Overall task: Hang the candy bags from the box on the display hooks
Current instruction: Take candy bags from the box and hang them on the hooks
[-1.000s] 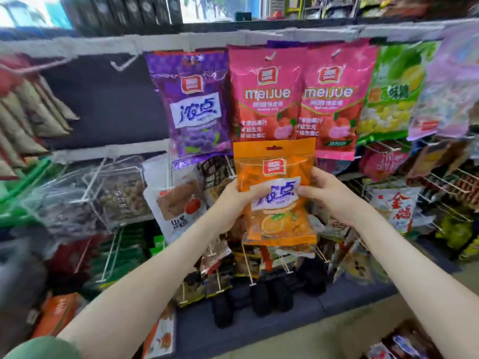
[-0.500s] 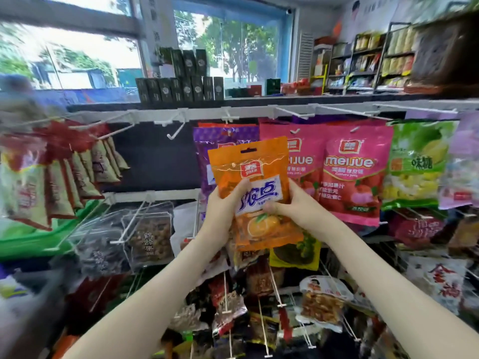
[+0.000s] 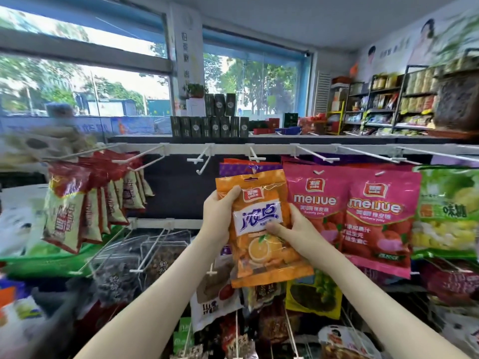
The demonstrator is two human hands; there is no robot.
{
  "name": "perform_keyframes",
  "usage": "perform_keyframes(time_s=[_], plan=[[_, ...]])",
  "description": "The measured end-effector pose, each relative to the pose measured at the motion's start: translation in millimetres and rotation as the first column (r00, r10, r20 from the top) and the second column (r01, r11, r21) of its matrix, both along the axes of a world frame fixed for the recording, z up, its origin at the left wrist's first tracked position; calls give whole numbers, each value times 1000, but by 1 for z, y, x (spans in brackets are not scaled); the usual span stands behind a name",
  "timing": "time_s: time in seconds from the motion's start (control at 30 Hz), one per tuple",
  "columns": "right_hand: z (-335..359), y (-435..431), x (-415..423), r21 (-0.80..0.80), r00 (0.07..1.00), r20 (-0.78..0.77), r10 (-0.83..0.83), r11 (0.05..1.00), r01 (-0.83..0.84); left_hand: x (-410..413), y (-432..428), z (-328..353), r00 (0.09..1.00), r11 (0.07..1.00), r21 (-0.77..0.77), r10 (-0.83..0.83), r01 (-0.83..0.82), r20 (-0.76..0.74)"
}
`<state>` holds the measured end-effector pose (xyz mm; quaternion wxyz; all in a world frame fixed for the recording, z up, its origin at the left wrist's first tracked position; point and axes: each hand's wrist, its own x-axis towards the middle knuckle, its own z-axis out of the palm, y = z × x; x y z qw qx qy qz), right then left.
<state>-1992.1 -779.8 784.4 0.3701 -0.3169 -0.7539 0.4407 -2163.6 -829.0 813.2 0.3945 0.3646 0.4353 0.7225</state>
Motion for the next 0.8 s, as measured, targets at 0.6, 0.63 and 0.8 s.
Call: perform_keyframes(time_s=[0.6,0.63,0.8], plan=[[34,16,-17,852,890,70,-450,491,181,-1,8,3,998,968,252,27,-12,-57],[35,16,-19,848,885,99,-456,504,165,-2,10,4,997,968,249,45,-29,-57],[37,23,-25,767,835,277,-475,633,106,-2,20,7,995,982,183,66,-50,-80]])
